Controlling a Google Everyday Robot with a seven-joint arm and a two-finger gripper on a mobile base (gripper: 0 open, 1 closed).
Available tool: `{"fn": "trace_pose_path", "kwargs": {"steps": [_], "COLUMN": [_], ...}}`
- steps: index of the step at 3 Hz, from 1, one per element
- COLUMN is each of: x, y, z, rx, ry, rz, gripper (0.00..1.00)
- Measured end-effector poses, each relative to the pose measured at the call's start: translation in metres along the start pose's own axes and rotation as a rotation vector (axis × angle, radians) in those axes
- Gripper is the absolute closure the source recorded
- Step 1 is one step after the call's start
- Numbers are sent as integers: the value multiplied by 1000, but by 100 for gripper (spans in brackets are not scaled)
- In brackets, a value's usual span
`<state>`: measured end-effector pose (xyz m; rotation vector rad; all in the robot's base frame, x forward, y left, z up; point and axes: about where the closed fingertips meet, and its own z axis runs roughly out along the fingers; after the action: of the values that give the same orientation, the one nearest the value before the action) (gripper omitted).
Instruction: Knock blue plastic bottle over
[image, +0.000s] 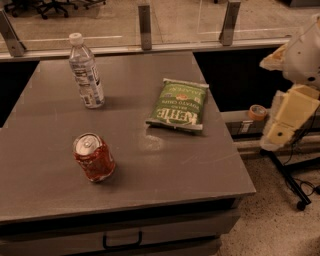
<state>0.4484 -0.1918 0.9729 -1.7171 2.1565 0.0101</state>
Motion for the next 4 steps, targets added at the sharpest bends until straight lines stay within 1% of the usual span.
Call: {"fn": "trace_pose_path", "kwargs": {"steps": [1, 2, 3, 4], "x": [-41, -75, -123, -123], "y": [-5, -14, -31, -31], "z": [30, 61, 84, 84], "rx": [-42, -68, -51, -52], "ry": [-182, -379, -551, -550], "rz": [-20, -17, -13, -14], "gripper": [0, 0, 0, 0]}}
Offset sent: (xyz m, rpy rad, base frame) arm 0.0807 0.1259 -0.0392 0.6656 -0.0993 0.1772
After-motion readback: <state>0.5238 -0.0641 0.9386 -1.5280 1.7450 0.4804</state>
